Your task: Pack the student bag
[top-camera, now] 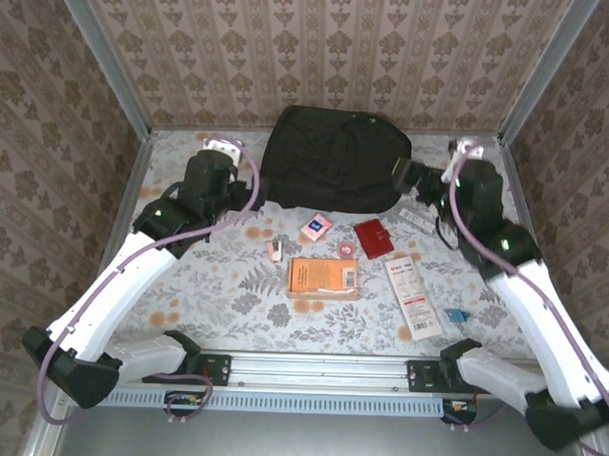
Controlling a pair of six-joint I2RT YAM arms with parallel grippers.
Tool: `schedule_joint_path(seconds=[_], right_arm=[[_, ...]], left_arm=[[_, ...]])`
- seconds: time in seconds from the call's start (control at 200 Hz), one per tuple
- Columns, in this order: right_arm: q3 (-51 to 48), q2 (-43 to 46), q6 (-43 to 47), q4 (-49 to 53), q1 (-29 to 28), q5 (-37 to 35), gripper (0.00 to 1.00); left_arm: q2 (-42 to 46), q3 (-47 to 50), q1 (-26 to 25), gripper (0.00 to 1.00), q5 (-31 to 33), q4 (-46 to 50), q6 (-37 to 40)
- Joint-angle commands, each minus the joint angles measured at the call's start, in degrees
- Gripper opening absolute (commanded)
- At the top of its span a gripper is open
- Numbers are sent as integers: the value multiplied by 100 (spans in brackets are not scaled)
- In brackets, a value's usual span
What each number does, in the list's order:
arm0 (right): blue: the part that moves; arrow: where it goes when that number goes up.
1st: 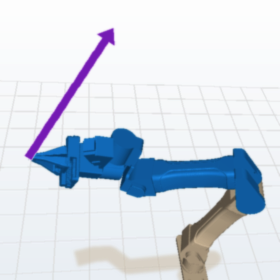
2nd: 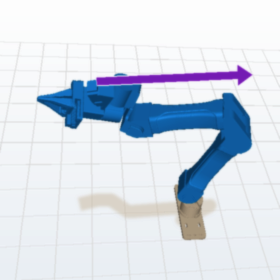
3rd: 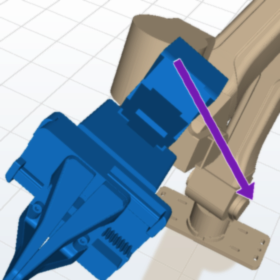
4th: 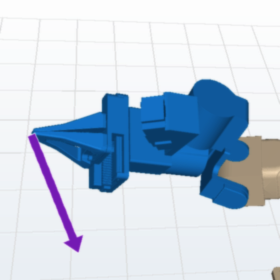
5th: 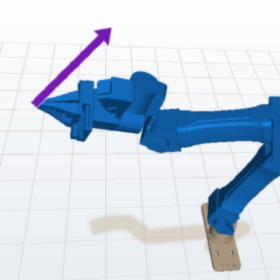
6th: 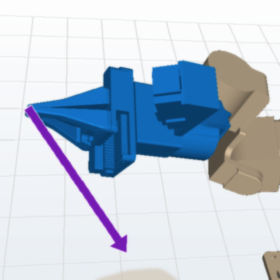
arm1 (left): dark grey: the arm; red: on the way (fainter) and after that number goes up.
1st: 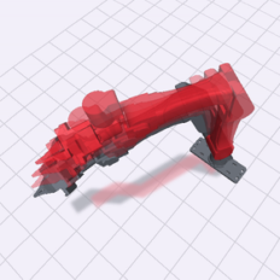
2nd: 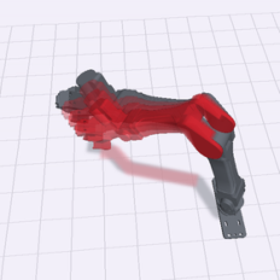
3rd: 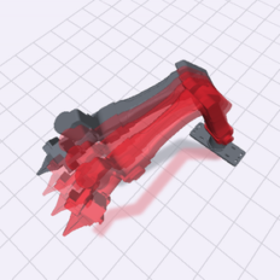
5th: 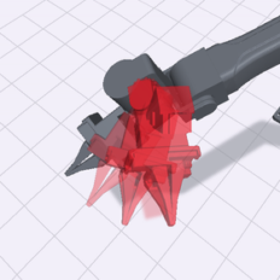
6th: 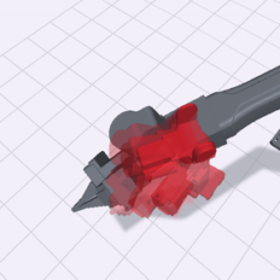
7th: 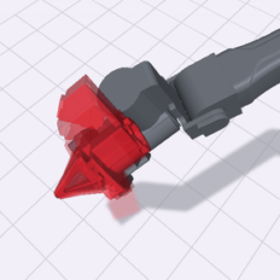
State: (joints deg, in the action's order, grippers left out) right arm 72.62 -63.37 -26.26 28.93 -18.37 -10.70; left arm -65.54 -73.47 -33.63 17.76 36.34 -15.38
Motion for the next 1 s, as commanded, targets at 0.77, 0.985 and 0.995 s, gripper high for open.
schedule_joint_path(seconds=[0.77,0.985,0.995], right_arm=[[3102,-5926,-870,249,1302,3318,31],[2610,-5677,-1250,-277,558,3107,21],[2582,-5651,-1292,-332,524,3109,21]], left_arm=[[469,690,583,100,-749,29,-743],[391,845,682,100,-1030,-133,-1324],[377,844,682,100,-1029,-122,-1340]])
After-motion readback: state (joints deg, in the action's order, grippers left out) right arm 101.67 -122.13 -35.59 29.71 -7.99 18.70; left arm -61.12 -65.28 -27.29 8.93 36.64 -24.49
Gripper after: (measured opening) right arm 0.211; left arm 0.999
